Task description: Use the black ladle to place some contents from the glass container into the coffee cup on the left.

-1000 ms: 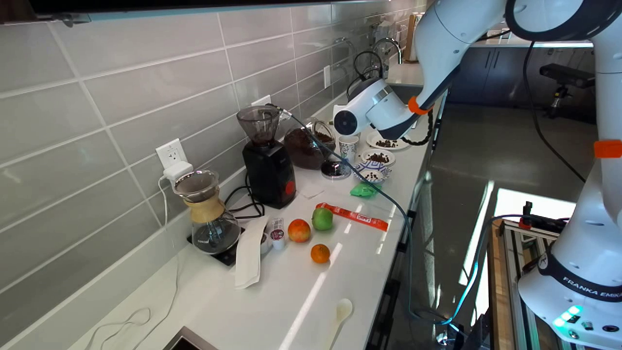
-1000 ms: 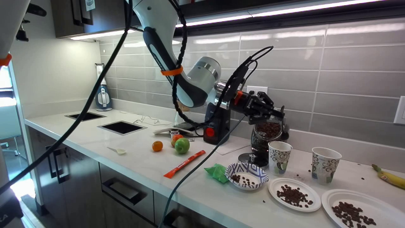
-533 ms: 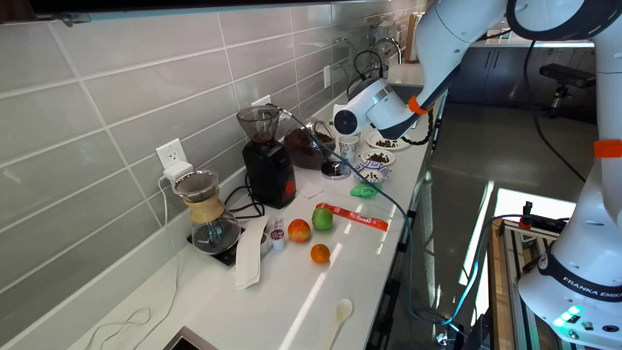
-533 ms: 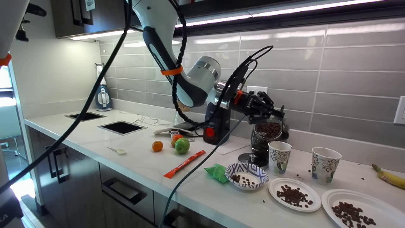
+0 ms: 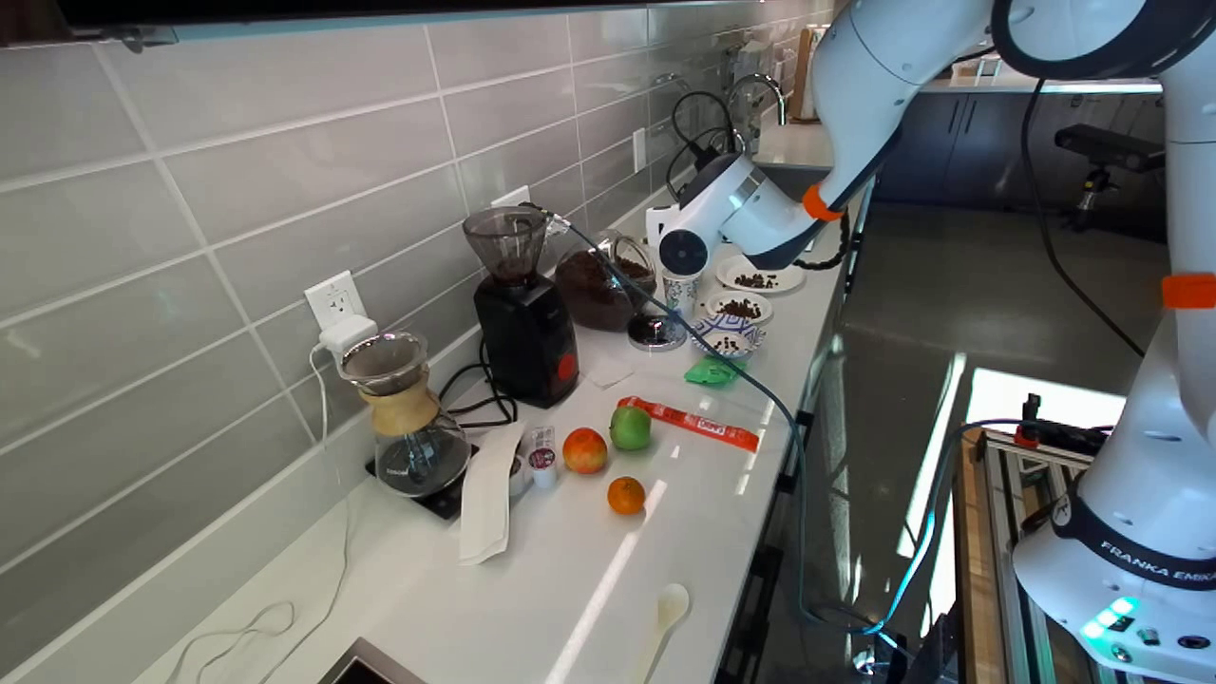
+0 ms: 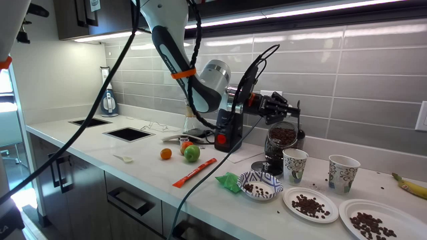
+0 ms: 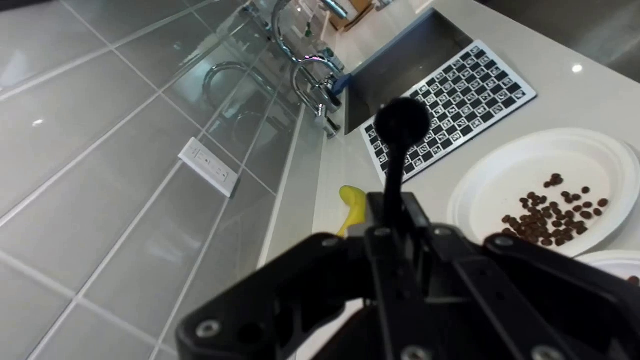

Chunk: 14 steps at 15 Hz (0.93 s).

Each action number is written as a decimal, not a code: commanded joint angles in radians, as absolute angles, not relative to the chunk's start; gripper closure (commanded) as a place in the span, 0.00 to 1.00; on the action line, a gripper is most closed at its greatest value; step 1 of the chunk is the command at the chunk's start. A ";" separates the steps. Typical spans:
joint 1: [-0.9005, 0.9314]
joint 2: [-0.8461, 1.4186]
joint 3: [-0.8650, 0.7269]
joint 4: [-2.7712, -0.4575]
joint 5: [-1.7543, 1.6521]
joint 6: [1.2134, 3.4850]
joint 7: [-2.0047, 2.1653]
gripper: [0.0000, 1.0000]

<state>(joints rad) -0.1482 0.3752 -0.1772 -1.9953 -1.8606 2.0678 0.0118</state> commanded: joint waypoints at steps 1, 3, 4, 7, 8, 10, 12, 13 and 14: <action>-0.143 0.355 -0.168 -2.042 -1.961 2.005 -0.014 0.98; -0.146 0.351 -0.164 -2.054 -1.975 1.991 -0.039 0.98; -0.146 0.349 -0.162 -2.060 -1.979 1.979 -0.052 0.98; -0.144 0.342 -0.159 -2.083 -2.023 1.980 -0.088 0.98; -0.143 0.339 -0.159 -2.091 -2.042 1.980 -0.101 0.98; -0.141 0.332 -0.158 -2.109 -2.086 1.979 -0.120 0.98; -0.139 0.327 -0.160 -2.126 -2.127 1.976 -0.139 0.98; -0.138 0.326 -0.161 -2.134 -2.153 1.969 -0.149 0.98; -0.136 0.324 -0.162 -2.142 -2.178 1.967 -0.161 0.98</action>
<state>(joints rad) -0.1431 0.3527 -0.1625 -2.0875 -2.1009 1.9992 -0.1263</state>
